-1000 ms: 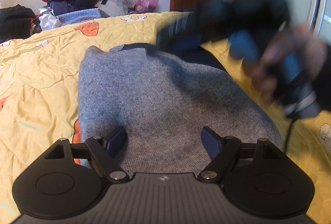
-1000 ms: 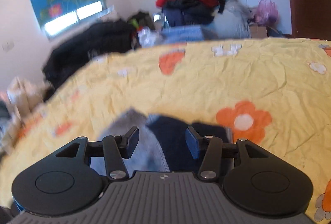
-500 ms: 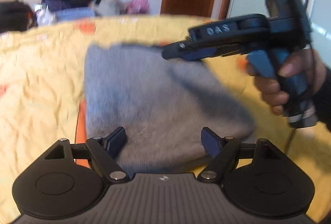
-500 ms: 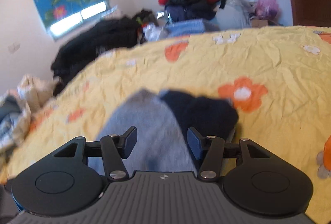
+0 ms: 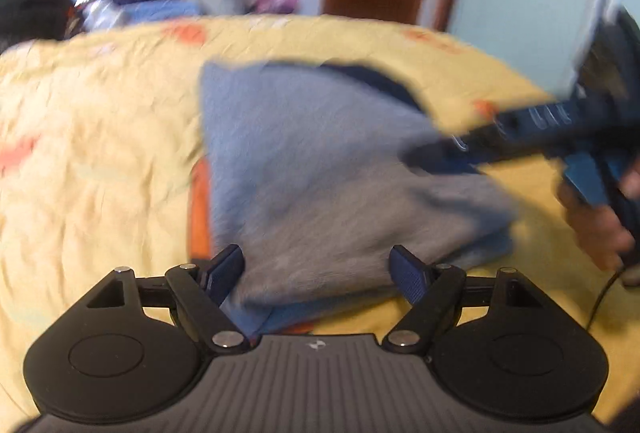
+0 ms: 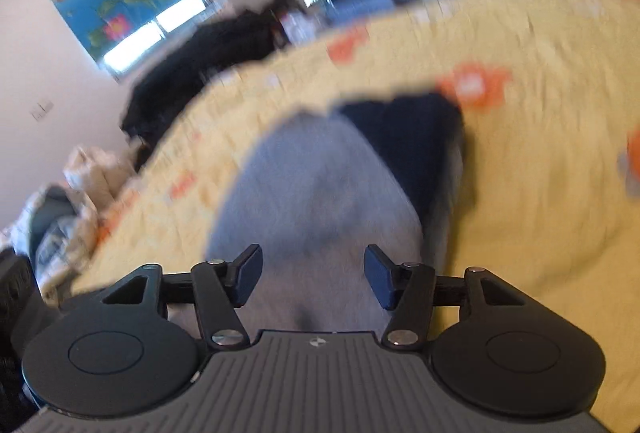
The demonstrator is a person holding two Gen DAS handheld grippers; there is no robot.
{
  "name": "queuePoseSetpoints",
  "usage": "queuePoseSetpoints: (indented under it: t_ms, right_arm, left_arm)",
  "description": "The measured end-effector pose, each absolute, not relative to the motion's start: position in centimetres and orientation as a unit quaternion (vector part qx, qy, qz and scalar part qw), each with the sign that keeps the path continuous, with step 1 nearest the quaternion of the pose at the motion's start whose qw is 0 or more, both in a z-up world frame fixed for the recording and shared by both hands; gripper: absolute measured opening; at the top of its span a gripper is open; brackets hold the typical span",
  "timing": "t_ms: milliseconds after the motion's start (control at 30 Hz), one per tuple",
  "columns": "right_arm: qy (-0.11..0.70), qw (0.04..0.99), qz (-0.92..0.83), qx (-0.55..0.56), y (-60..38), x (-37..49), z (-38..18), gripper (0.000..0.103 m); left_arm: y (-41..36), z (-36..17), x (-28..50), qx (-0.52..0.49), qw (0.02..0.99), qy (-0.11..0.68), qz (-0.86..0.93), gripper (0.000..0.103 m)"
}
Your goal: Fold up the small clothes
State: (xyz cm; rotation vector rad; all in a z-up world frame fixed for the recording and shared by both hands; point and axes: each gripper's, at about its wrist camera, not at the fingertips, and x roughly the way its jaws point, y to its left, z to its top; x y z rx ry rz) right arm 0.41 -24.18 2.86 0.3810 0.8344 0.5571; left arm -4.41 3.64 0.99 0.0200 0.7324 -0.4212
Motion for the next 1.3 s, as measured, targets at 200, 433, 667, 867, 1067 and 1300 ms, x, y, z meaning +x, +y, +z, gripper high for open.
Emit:
queuePoseSetpoints:
  t_ms: [200, 433, 667, 867, 1067, 1300]
  right_arm:
    - [0.375, 0.865, 0.253, 0.216, -25.5, -1.8, 4.6, 0.059]
    - [0.372, 0.870, 0.241, 0.217, -26.5, -4.1, 5.2, 0.059]
    - [0.408, 0.861, 0.205, 0.224, -29.0, -4.8, 3.5, 0.061]
    - [0.438, 0.835, 0.216, 0.253, -28.8, -4.2, 2.4, 0.050]
    - [0.417, 0.845, 0.248, 0.225, -27.7, -4.9, 4.7, 0.019]
    - [0.450, 0.834, 0.251, 0.196, -26.5, -5.4, 2.0, 0.012]
  left_arm:
    - [3.9, 3.2, -5.9, -0.004, 0.927, 0.327, -0.182, 0.080]
    - [2.9, 3.3, -6.5, 0.066, 0.929, 0.316, -0.180, 0.080]
    - [2.6, 2.0, -7.6, 0.129, 0.922, 0.322, -0.173, 0.073]
    - [2.1, 1.8, -7.0, 0.146, 0.932, 0.298, -0.146, 0.030]
    - [2.6, 3.0, -7.7, 0.141, 0.946, 0.262, -0.125, 0.008]
    - [3.2, 1.5, -7.6, 0.148, 0.935, 0.301, -0.112, 0.009]
